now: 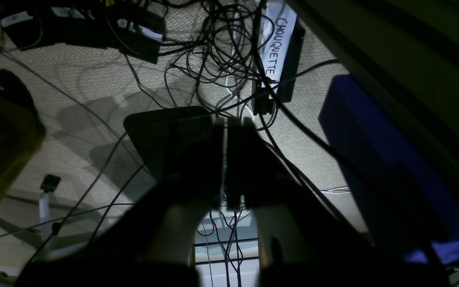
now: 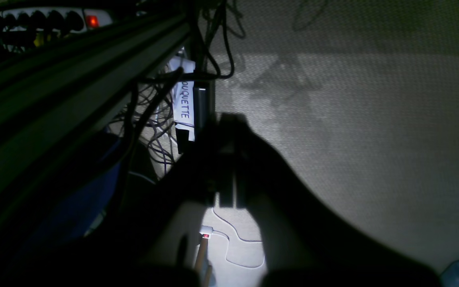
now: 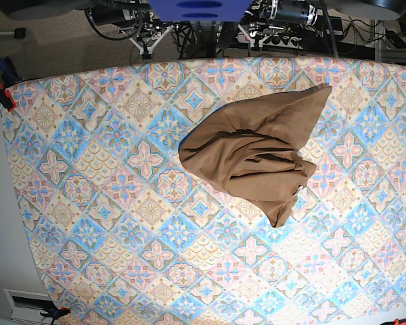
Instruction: Layout the t-shirt on the table in an organized manner, then fold the t-shirt properly
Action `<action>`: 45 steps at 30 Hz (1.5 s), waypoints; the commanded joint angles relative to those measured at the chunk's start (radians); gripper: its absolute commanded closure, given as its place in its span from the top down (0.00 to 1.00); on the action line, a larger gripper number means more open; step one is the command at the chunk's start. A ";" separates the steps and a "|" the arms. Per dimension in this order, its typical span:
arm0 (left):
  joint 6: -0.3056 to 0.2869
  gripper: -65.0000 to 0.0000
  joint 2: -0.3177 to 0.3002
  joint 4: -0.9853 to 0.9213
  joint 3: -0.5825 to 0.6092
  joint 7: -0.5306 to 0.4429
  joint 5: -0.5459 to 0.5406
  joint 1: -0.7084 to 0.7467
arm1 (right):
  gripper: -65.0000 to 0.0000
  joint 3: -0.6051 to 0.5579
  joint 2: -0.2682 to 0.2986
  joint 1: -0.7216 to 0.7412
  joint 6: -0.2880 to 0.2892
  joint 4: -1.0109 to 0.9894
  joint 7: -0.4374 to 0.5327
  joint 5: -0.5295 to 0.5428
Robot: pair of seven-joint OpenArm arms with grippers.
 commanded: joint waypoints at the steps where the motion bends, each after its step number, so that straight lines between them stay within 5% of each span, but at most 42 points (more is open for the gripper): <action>1: -0.001 0.00 0.004 -0.002 0.001 0.009 -0.002 0.003 | 0.00 0.002 0.001 0.003 -0.004 0.000 0.006 -0.003; 45: -0.001 0.00 0.004 -0.003 0.004 0.009 -0.001 0.009 | 0.00 0.002 0.002 0.000 -0.004 0.000 0.005 -0.003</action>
